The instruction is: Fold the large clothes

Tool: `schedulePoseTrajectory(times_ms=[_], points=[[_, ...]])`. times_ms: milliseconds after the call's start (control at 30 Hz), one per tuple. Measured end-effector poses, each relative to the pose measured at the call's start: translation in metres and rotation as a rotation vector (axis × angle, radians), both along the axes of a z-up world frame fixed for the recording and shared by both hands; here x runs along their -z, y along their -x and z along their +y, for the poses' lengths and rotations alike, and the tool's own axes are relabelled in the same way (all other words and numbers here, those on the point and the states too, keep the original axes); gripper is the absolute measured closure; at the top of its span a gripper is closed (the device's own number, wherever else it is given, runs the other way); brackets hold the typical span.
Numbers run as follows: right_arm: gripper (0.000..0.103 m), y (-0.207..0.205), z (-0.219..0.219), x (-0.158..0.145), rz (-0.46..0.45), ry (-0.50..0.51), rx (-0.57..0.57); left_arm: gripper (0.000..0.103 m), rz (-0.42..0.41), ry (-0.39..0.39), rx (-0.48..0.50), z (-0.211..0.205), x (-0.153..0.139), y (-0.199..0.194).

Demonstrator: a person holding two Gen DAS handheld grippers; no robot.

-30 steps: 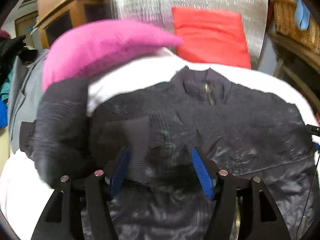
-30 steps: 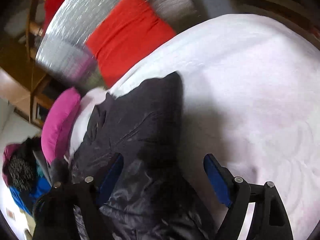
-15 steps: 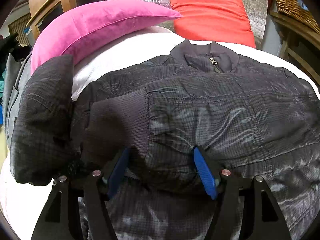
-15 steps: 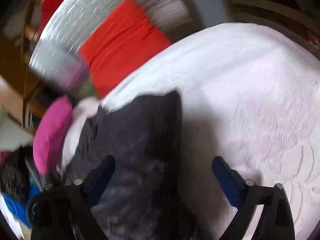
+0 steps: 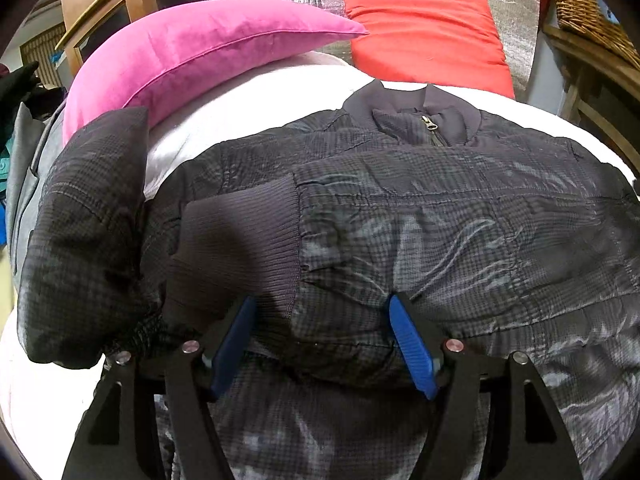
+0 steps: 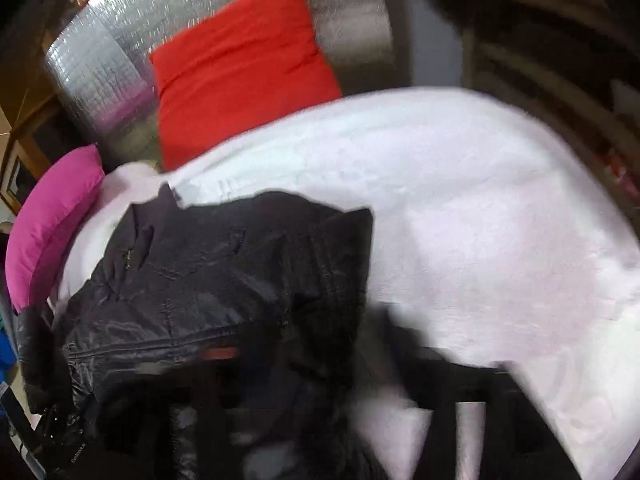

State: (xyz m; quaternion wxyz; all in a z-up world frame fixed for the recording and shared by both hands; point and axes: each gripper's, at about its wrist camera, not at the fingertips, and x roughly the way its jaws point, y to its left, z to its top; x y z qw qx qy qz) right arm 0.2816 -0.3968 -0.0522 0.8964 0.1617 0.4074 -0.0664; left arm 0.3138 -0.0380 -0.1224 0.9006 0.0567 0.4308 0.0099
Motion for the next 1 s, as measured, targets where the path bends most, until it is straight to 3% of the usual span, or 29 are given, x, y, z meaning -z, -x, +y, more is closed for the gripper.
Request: schedulePoseTrajectory(times_ms=[167,300,367,467,600,733,767,800,867,1000], points=[[0.023,0.048,0.027,-0.023,-0.091,-0.009,-0.13,0.031,-0.001,0.001,-0.003,0.0,0.0,0.0],[0.023,0.051,0.051,-0.005,-0.031,-0.103,-0.268,0.031,-0.002,0.003,-0.006,0.0,0.001,0.0],[0.023,0.044,0.046,0.021,0.059,-0.096,-0.255,0.031,-0.001,0.005,-0.007,0.0,0.001,0.0],[0.023,0.043,0.033,0.035,0.061,-0.12,-0.247,0.03,-0.002,0.005,-0.006,0.0,0.002,0.001],[0.023,0.042,0.037,0.026,0.064,-0.095,-0.222,0.03,0.0,0.003,-0.007,0.0,0.002,0.0],[0.022,0.054,0.051,0.002,-0.039,-0.079,-0.227,0.028,0.01,0.012,0.002,0.002,-0.001,0.002],[0.017,0.054,0.051,0.002,-0.05,-0.067,-0.223,0.028,0.014,0.019,0.0,0.003,-0.002,0.002],[0.012,0.049,0.049,0.01,-0.015,-0.06,-0.206,0.028,0.023,0.033,-0.002,0.006,-0.004,0.003],[0.013,0.034,0.04,0.038,0.101,-0.11,-0.186,0.028,0.027,0.064,-0.005,0.009,-0.011,0.007],[0.014,0.05,0.045,0.008,-0.003,-0.106,-0.166,0.028,-0.051,0.121,0.006,0.031,-0.046,0.031]])
